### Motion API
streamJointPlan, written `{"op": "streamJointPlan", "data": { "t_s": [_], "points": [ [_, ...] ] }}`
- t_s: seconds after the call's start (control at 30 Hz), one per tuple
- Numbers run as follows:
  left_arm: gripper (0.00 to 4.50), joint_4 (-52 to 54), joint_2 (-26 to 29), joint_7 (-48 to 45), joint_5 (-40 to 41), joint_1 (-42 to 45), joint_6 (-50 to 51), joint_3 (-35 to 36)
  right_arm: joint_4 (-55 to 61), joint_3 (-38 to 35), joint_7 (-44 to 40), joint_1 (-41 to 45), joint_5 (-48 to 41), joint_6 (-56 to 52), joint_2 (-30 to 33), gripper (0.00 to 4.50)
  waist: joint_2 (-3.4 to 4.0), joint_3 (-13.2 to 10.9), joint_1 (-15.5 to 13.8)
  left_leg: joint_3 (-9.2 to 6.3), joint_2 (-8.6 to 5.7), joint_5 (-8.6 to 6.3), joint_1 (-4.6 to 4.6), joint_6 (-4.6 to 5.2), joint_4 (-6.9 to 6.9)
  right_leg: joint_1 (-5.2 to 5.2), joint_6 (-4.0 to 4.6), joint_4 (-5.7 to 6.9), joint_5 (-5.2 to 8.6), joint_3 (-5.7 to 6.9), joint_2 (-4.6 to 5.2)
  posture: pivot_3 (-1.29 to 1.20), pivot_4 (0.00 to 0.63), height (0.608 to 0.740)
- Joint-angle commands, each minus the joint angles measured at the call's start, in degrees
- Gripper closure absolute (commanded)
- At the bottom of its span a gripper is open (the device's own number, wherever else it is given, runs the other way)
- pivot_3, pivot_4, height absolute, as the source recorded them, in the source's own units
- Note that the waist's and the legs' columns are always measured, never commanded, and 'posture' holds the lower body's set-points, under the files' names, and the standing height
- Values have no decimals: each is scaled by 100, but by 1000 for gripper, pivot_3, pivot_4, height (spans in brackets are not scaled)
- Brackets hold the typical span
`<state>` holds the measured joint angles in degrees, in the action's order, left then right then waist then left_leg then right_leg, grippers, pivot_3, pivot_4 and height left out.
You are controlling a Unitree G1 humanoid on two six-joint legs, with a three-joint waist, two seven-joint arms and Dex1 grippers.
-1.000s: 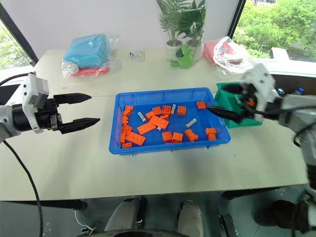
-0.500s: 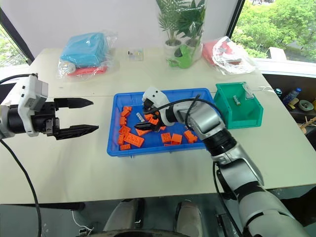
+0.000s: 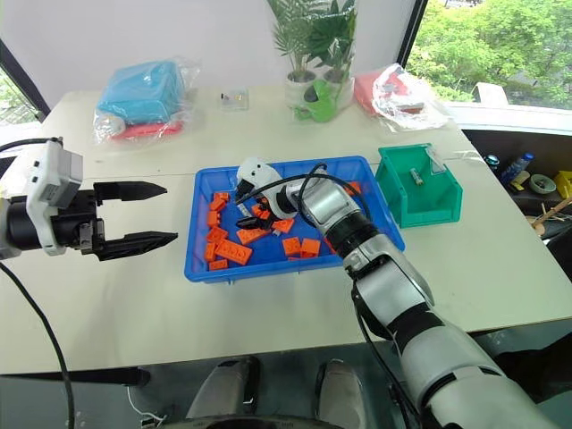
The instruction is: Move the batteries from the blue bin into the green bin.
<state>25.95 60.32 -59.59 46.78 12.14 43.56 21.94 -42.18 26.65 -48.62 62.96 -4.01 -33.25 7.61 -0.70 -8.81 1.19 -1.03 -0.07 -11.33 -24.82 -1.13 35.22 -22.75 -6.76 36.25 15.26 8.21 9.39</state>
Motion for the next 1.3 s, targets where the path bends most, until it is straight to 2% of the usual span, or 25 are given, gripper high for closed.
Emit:
{"op": "streamJointPlan", "data": {
  "t_s": [0.03, 0.27, 0.3, 0.37, 0.57, 0.6, 0.73, 0.87, 1.03, 1.3],
  "points": [
    [0, 77, 35, 44, 45, 54, -48, 150, -400, -26, -87, 322, 279, 423, -170, 42, 0, 0, -4, 3, 0, 0, 0, 0, 0, -2, 3, 0, -2, -3, 0, 0, 150, 661],
    [0, -50, 39, -7, -89, 70, -178, 26, -1168, -172, -92, 515, 601, 833, -486, 42, -1, 1, -32, 5, 1, -7, 4, -11, 2, -5, 11, 0, -6, -13, -2, 0, 150, 661],
    [0, -72, 41, -2, -90, 103, -180, 11, -1271, -195, -80, 531, 637, 870, -531, 274, -1, 1, -32, 5, 1, -7, 5, -12, 2, -6, 13, 0, -7, -15, -3, 0, 150, 661],
    [0, -100, 39, 8, -73, 169, -171, -4, -1413, -241, -80, 551, 691, 927, -592, 906, -1, 1, -32, 7, 1, -7, 5, -12, 2, -8, 14, 1, -8, -19, -4, 0, 150, 661],
    [0, -160, 20, -9, -93, 256, -180, -49, -1310, -425, -183, 545, 734, 919, -638, 4113, -2, 1, -24, 8, 10, -1, 5, -5, 2, -8, 15, -2, -8, -58, -39, 0, 150, 661],
    [0, -188, 14, -21, -107, 266, -195, -69, -1189, -491, -206, 540, 694, 841, -626, 4425, -2, 1, -23, 8, 13, -1, 5, -5, 2, -8, 16, -2, -8, -70, -48, 0, 150, 661],
    [0, -263, -30, -61, -153, 287, -238, -167, -573, -828, -294, 525, 439, 266, -551, 4425, -3, 2, -24, 22, 28, 0, 5, -4, 2, -19, 17, -1, -9, -103, -72, 0, 150, 661],
    [0, -321, -118, -98, -171, 325, -302, -378, 765, -1418, -175, 405, 41, -834, -174, 4425, -8, 3, -51, 40, 40, 1, 5, -4, 3, -23, 21, -2, -12, -112, -73, 0, 150, 661],
    [0, -374, -253, -93, -168, 529, -320, -626, 2662, -2465, 150, -64, -322, -2148, 1225, 4425, -18, 8, -178, 45, 41, -2, 5, -8, 8, -12, 25, -17, -15, -112, -71, 0, 150, 661],
    [0, -438, -455, -74, -165, 706, -346, -877, 3062, -3482, 613, -1283, -290, -2439, 3330, 4425, -33, 18, -171, 72, 49, -3, 6, -10, 4, 3, 38, -29, -23, -113, -69, 0, 150, 661]
  ]
}}
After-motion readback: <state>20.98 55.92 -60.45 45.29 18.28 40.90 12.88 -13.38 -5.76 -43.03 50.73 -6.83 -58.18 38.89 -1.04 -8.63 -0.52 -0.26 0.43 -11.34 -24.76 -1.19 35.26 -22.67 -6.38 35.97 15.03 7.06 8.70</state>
